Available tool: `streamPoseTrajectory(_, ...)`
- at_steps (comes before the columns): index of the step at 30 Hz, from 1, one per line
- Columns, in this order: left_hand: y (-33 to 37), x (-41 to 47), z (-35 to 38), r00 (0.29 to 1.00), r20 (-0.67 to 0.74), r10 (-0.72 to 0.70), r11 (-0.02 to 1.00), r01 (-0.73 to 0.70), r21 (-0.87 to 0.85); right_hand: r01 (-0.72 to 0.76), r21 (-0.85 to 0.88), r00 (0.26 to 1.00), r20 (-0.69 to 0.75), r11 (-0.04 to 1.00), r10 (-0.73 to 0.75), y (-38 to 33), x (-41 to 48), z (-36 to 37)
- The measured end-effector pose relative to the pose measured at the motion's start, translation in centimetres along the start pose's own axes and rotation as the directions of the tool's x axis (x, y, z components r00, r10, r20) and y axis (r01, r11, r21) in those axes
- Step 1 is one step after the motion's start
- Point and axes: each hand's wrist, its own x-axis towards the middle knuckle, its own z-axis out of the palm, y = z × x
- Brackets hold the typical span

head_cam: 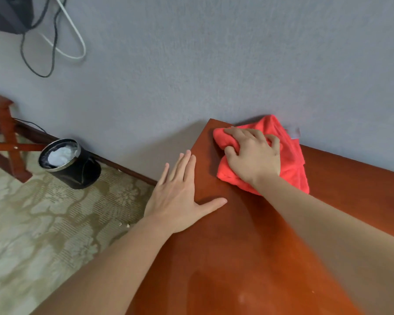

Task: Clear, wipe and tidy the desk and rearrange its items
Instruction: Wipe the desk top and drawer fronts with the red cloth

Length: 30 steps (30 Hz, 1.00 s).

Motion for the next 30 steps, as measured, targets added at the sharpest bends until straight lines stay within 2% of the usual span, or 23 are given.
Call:
streamPoseTrajectory(2, 0.0, 0.0, 0.0, 1.0, 0.0, 0.0, 1.0, 0.0, 0.012, 0.106, -0.016, 0.994, -0.001, 0.994, -0.106, 1.7, -1.0, -0.8)
streamPoseTrajectory(4, 0.0, -0.1, -0.1, 1.0, -0.002, -0.016, 1.0, 0.016, 0.017, 0.099, -0.039, 0.995, -0.019, 0.994, -0.1, 2.8, -1.5, -1.1)
streamPoseTrajectory(7, -0.1, -0.1, 0.0, 0.997, -0.004, -0.072, 0.997, 0.071, -0.015, -0.076, -0.079, 0.996, -0.054, 0.994, 0.072, 1.7, -0.8, -0.3)
streamPoseTrajectory(10, 0.0, 0.0, 0.0, 0.998, 0.005, -0.061, 0.998, 0.061, -0.027, -0.255, -0.054, 0.965, -0.072, 0.965, 0.251, -0.6, 0.8, 0.9)
streamPoseTrajectory(13, 0.0, 0.1, 0.2, 0.999, 0.017, -0.047, 0.998, 0.047, -0.03, -0.295, -0.022, 0.954, -0.066, 0.955, 0.293, -2.4, 2.6, 1.8)
streamPoseTrajectory(20, 0.1, 0.2, 0.2, 0.998, 0.038, -0.05, 0.998, 0.051, -0.02, -0.007, -0.005, 0.998, 0.069, 1.0, 0.008, -3.3, 5.7, 1.9)
streamPoseTrajectory(27, -0.2, -0.6, 0.1, 0.998, 0.034, -0.047, 0.999, 0.047, -0.012, 0.264, 0.1, 0.949, 0.153, 0.959, -0.277, -1.4, 2.4, 0.1)
streamPoseTrajectory(29, -0.8, -1.7, 0.0, 0.999, 0.026, -0.038, 0.999, 0.037, 0.014, 0.283, 0.096, 0.94, 0.168, 0.954, -0.296, -0.2, 2.5, -0.2)
streamPoseTrajectory(30, -1.1, -2.5, 0.0, 0.999, 0.03, -0.034, 0.999, 0.033, 0.033, 0.249, 0.072, 0.952, 0.164, 0.966, -0.258, 0.0, 3.1, -0.1)
